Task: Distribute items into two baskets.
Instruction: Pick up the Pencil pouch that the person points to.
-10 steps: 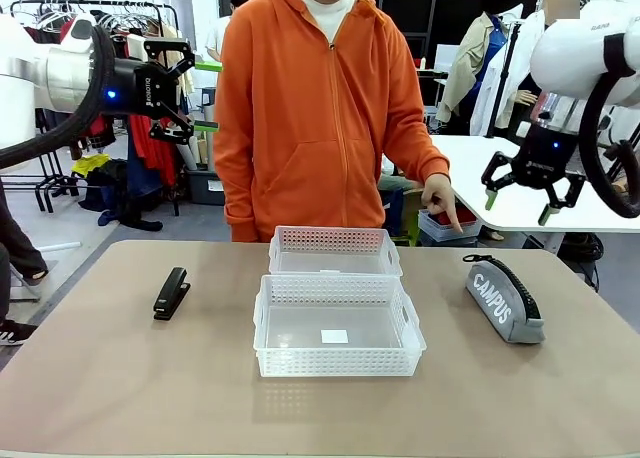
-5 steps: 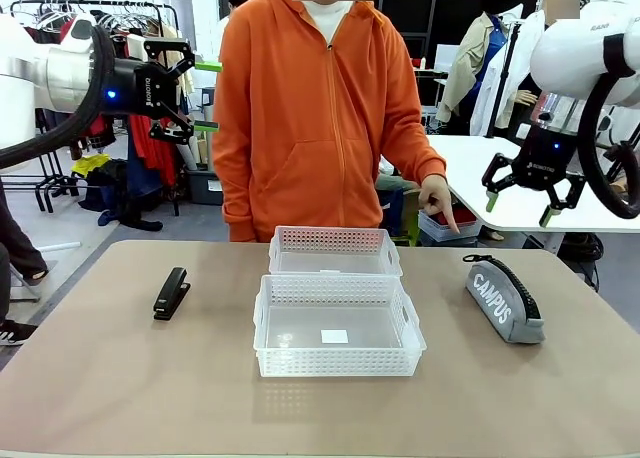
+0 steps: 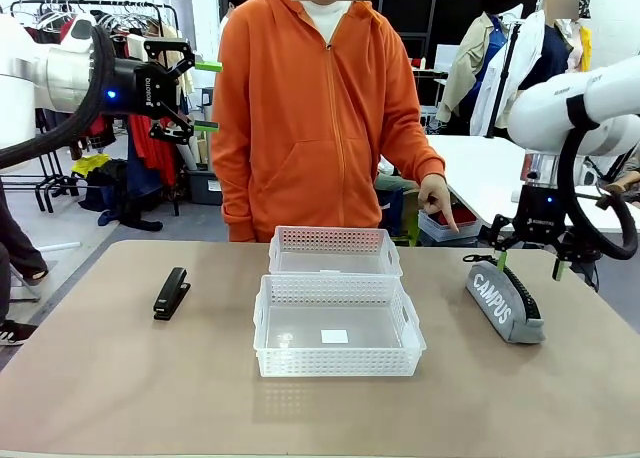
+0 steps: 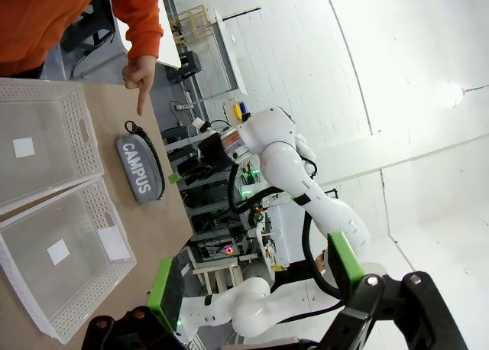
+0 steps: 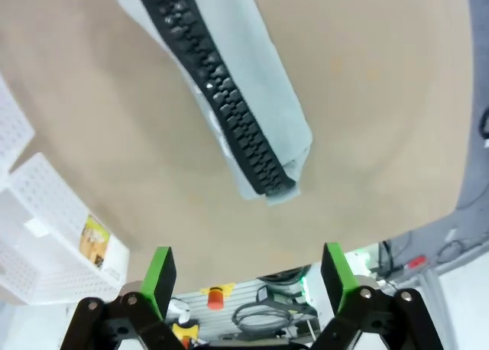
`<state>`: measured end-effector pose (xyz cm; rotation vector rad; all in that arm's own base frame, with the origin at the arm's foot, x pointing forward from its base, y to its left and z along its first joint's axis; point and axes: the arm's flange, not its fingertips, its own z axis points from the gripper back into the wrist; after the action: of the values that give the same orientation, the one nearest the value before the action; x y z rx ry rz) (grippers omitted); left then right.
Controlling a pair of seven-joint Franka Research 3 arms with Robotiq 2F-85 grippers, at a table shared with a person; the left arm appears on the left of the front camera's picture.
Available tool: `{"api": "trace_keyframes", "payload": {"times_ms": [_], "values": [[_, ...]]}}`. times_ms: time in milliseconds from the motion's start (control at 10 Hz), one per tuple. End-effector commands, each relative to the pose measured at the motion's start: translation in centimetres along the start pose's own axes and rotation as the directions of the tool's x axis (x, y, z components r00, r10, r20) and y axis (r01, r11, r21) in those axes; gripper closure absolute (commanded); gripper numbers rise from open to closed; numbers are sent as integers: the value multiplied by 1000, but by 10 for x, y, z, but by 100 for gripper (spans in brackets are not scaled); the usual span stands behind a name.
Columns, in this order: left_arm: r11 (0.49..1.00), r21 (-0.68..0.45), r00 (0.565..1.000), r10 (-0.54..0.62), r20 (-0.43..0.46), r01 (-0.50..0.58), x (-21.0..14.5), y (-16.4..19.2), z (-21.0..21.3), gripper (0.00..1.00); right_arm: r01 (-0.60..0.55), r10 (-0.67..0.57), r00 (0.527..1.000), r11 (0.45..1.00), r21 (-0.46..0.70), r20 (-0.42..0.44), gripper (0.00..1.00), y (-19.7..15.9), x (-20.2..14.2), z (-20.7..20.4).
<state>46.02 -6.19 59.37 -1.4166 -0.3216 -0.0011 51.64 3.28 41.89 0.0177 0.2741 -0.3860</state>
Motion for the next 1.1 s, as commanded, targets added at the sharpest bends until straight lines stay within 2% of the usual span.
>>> {"api": "trace_keyframes", "payload": {"times_ms": [0, 200, 600, 700, 1000], "values": [[1000, 1, 1000, -4, 2, 4, 0, -2, 1, 0, -27, 27, 1000, 999, -39, 0, 0, -2, 8, -4], [1000, 1, 1000, -4, 2, 4, 0, -2, 1, 0, -36, 35, 999, 998, -42, -20, 0, 1, 20, -20], [1000, 1, 1000, -4, 2, 4, 0, -2, 1, 0, -50, 52, 998, 997, -55, 32, 0, 11, 43, -35], [1000, 1, 1000, -4, 2, 4, 0, -2, 1, 0, -68, 75, 995, 993, -91, 71, 20, 10, 47, -33], [1000, 1, 1000, -4, 2, 4, 0, -2, 1, 0, -122, 126, 990, 991, -63, 69, 80, 13, 46, -36]]}}
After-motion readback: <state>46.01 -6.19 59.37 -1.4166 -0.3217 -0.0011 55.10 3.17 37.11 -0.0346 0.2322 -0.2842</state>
